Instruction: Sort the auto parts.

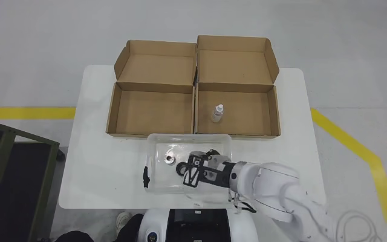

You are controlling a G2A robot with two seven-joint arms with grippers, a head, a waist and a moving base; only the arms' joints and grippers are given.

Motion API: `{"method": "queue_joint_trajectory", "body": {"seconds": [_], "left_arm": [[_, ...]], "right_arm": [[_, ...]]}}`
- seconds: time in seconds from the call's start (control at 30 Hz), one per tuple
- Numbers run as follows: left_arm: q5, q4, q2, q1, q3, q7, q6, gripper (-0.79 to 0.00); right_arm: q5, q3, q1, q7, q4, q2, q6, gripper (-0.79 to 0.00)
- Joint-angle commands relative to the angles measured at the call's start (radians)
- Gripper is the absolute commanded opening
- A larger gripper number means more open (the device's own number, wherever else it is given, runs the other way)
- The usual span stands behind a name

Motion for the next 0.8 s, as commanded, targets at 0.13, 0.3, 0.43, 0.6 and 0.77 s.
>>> {"method": "queue_joint_trajectory", "body": {"seconds": [0.13,0.3,0.43,0.6,0.77], "left_arm": [[0.000,0.000,0.000,0.000,0.000,0.000,0.000,0.000],[0.000,0.000,0.000,0.000,0.000,0.000,0.000,0.000],[0.000,0.000,0.000,0.000,0.000,0.000,0.000,0.000],[0.000,0.000,0.000,0.000,0.000,0.000,0.000,0.000],[0.000,0.000,0.000,0.000,0.000,0.000,0.000,0.000]], "right_arm": [[0.033,0.037,-0.011,-0.209,-0.021,-0.001,0.015,-0.785],[0.054,0.066,-0.011,-0.335,-0.040,-0.002,0.020,-0.785],[0.089,0.092,-0.010,-0.427,-0.044,-0.003,0.024,-0.785],[0.146,0.121,-0.004,-0.543,-0.035,-0.006,0.027,-0.785],[0.204,0.152,-0.005,-0.687,-0.019,-0.011,0.048,-0.785]]}}
